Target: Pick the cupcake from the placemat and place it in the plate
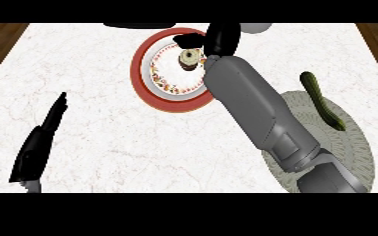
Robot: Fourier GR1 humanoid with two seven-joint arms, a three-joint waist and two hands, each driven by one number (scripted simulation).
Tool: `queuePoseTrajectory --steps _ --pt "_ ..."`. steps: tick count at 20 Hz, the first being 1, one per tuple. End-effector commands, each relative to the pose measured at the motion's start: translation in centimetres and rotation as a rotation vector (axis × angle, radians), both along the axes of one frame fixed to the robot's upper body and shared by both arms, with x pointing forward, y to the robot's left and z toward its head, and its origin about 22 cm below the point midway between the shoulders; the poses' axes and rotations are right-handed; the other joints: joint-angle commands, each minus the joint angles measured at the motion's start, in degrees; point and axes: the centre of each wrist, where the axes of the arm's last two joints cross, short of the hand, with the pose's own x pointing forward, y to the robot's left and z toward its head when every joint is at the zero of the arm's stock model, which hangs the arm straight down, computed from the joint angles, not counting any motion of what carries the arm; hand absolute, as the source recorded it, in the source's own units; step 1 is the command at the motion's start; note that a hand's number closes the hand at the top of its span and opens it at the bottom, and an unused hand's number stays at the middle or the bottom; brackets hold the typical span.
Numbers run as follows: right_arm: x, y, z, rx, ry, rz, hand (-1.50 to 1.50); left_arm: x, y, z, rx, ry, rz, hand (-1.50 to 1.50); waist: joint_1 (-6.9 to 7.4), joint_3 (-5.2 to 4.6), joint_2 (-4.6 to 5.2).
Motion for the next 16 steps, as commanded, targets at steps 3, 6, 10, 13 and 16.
queuePoseTrajectory --steps 3,6,10,13,16 --pt "-0.8 -2.3 0.0 0.235 -0.141 -0.077 -1.50 -0.6 1.4 0.8 0.004 0.006 0.048 0.00 -2.26 0.12 -0.43" --pt "-2.8 -5.6 -2.8 0.244 -0.186 -0.057 -1.50 -1.2 0.6 0.2 -0.004 0.016 0.055 0.00 -3.37 0.12 -0.75" --pt "-4.5 -10.3 -3.9 0.232 -0.255 -0.020 -1.50 -1.4 0.7 0.6 0.005 0.011 0.052 0.00 -2.89 0.09 -0.60" --pt "-6.9 -15.1 -6.0 0.172 -0.250 0.001 -1.50 -2.1 1.4 0.2 0.019 0.008 0.051 0.00 -3.13 0.08 -0.64" --pt "-9.2 -15.6 -5.6 0.177 -0.259 0.039 -1.50 -0.6 0.7 1.3 -0.013 0.010 0.050 0.00 -3.25 0.03 -0.69"
